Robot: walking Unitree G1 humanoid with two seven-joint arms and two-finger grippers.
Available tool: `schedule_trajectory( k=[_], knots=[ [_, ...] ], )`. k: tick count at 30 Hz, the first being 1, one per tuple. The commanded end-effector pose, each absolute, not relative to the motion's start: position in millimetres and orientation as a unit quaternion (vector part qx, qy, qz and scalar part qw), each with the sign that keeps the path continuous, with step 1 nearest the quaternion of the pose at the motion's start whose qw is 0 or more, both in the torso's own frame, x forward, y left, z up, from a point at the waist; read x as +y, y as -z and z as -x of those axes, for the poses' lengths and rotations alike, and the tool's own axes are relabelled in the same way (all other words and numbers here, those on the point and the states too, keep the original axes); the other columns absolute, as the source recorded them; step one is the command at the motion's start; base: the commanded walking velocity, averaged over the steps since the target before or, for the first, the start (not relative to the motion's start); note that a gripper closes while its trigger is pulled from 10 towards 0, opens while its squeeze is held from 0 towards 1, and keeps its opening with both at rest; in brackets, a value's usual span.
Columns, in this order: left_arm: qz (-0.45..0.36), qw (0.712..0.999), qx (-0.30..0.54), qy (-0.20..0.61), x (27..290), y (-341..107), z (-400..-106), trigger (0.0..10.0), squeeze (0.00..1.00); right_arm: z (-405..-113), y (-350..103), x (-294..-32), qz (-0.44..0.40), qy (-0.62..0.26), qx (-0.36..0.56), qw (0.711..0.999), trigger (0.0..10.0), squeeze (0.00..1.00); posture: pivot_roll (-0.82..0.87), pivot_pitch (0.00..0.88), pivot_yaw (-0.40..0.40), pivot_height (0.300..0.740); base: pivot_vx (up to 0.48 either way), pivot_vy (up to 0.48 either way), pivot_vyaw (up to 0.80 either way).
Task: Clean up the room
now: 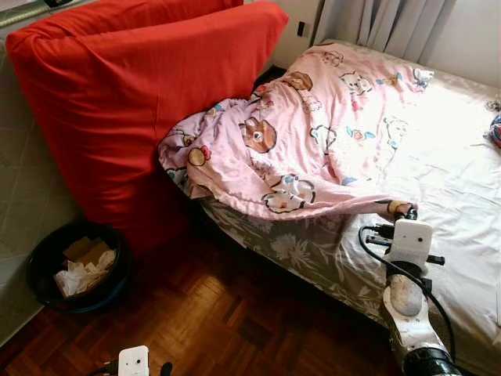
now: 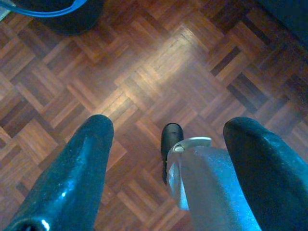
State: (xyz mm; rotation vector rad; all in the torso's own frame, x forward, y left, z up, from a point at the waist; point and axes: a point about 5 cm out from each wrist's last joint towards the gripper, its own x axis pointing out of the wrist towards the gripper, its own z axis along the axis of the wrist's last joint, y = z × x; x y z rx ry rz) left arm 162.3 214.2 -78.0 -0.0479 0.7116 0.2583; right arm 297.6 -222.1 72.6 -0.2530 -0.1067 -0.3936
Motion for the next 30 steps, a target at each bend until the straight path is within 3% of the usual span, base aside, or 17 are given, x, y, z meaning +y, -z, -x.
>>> schedule_trajectory(
  k=[1, 4, 8, 14, 26, 27, 28, 29, 30],
  knots=[
    [0.022, 0.922, 0.364, -0.130, 213, 83, -152, 10.0, 0.00, -290, -72, -224, 0.150, 0.192, -0.058, 0.968, 10.0, 0.00, 0.00, 0.126, -0.086, 0.740, 0.000, 0.000, 0.00],
    [0.022, 0.922, 0.365, -0.130, 213, 83, -152, 10.0, 0.00, -286, -69, -222, 0.158, 0.181, -0.052, 0.969, 10.0, 0.00, -0.01, 0.125, -0.087, 0.740, 0.000, 0.000, 0.00],
    [0.019, 0.922, 0.366, -0.122, 213, 83, -153, 10.0, 0.00, -277, -28, -220, 0.091, 0.160, 0.082, 0.979, 10.0, 0.00, -0.01, 0.128, -0.088, 0.740, 0.000, 0.000, 0.00],
    [0.017, 0.923, 0.365, -0.119, 213, 83, -154, 10.0, 0.00, -261, 11, -221, 0.075, 0.142, 0.227, 0.961, 10.0, 0.00, -0.01, 0.133, -0.092, 0.740, 0.000, 0.000, 0.00],
    [0.011, 0.923, 0.367, -0.115, 213, 83, -154, 10.0, 0.00, -254, 28, -214, 0.052, 0.097, 0.288, 0.951, 10.0, 0.02, -0.01, 0.140, -0.089, 0.740, 0.000, 0.000, 0.00],
    [0.011, 0.923, 0.367, -0.115, 213, 83, -154, 10.0, 0.00, -254, 28, -213, 0.050, 0.090, 0.289, 0.952, 10.0, 0.15, -0.01, 0.140, -0.088, 0.740, 0.000, 0.000, 0.00],
    [0.011, 0.923, 0.367, -0.115, 213, 83, -154, 10.0, 0.00, -254, 28, -213, 0.050, 0.090, 0.289, 0.952, 10.0, 0.15, -0.01, 0.140, -0.088, 0.740, 0.000, 0.000, 0.00],
    [0.011, 0.923, 0.367, -0.114, 213, 83, -154, 10.0, 0.00, -254, 28, -212, 0.048, 0.089, 0.290, 0.952, 10.0, 0.60, -0.01, 0.140, -0.088, 0.740, 0.000, 0.000, 0.00],
    [0.010, 0.923, 0.368, -0.114, 213, 83, -154, 10.0, 0.00, -254, 29, -212, 0.047, 0.089, 0.291, 0.951, 10.0, 0.60, -0.01, 0.140, -0.088, 0.740, 0.000, 0.000, 0.00]
  ],
)
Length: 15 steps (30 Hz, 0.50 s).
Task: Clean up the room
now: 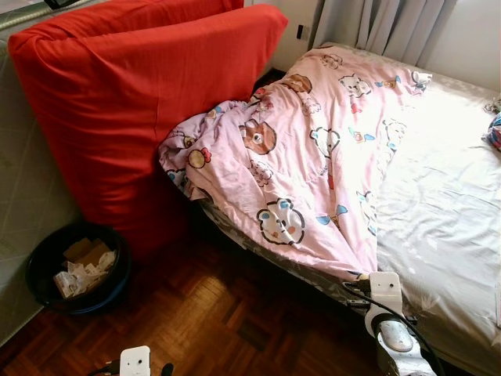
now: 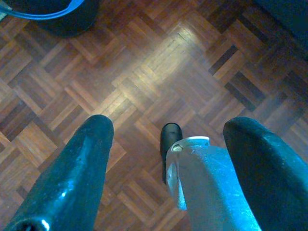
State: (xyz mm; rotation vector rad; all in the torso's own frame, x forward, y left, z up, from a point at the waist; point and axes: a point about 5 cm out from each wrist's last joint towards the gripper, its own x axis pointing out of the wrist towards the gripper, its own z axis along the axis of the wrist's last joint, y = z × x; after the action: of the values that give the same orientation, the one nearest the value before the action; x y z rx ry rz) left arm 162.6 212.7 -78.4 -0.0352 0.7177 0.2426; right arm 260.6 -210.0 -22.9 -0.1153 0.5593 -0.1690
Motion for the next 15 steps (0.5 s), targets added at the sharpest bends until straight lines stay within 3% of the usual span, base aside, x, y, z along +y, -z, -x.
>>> schedule_trajectory(
  k=[1, 2, 4, 8, 10, 11, 12, 15],
  knots=[
    [0.010, 0.923, 0.367, -0.114, 213, 83, -154, 10.0, 0.00, -254, 29, -212, 0.048, 0.088, 0.292, 0.951, 10.0, 0.64, -0.01, 0.140, -0.088, 0.740, 0.000, 0.000, 0.00],
    [0.010, 0.923, 0.367, -0.114, 213, 83, -154, 10.0, 0.00, -255, 29, -212, 0.048, 0.088, 0.292, 0.951, 10.0, 0.64, -0.01, 0.140, -0.088, 0.740, 0.000, 0.000, 0.00],
    [0.009, 0.923, 0.367, -0.112, 213, 83, -154, 10.0, 0.00, -254, 30, -212, 0.048, 0.084, 0.298, 0.950, 10.0, 0.86, -0.01, 0.140, -0.088, 0.740, 0.000, 0.000, 0.00],
    [0.009, 0.923, 0.368, -0.111, 213, 83, -154, 10.0, 0.00, -253, 31, -213, 0.047, 0.084, 0.303, 0.948, 10.0, 0.86, -0.01, 0.139, -0.088, 0.740, 0.000, 0.000, 0.00],
    [0.010, 0.923, 0.369, -0.111, 213, 83, -154, 10.0, 0.00, -252, 33, -211, 0.038, 0.079, 0.309, 0.947, 10.0, 0.81, -0.01, 0.140, -0.088, 0.740, 0.000, 0.000, 0.00],
    [0.010, 0.923, 0.369, -0.111, 213, 83, -154, 10.0, 0.00, -252, 34, -210, 0.031, 0.073, 0.311, 0.947, 10.0, 0.69, -0.01, 0.139, -0.089, 0.740, 0.000, 0.000, 0.00],
    [0.009, 0.923, 0.369, -0.111, 212, 83, -154, 10.0, 0.00, -251, 35, -206, 0.023, 0.062, 0.314, 0.947, 10.0, 0.00, -0.01, 0.139, -0.089, 0.740, 0.000, 0.000, 0.00],
    [0.009, 0.922, 0.370, -0.110, 212, 83, -155, 10.0, 0.00, -245, 42, -197, 0.017, 0.033, 0.325, 0.945, 10.0, 0.00, -0.01, 0.138, -0.086, 0.740, 0.000, 0.000, 0.00]
  ],
)
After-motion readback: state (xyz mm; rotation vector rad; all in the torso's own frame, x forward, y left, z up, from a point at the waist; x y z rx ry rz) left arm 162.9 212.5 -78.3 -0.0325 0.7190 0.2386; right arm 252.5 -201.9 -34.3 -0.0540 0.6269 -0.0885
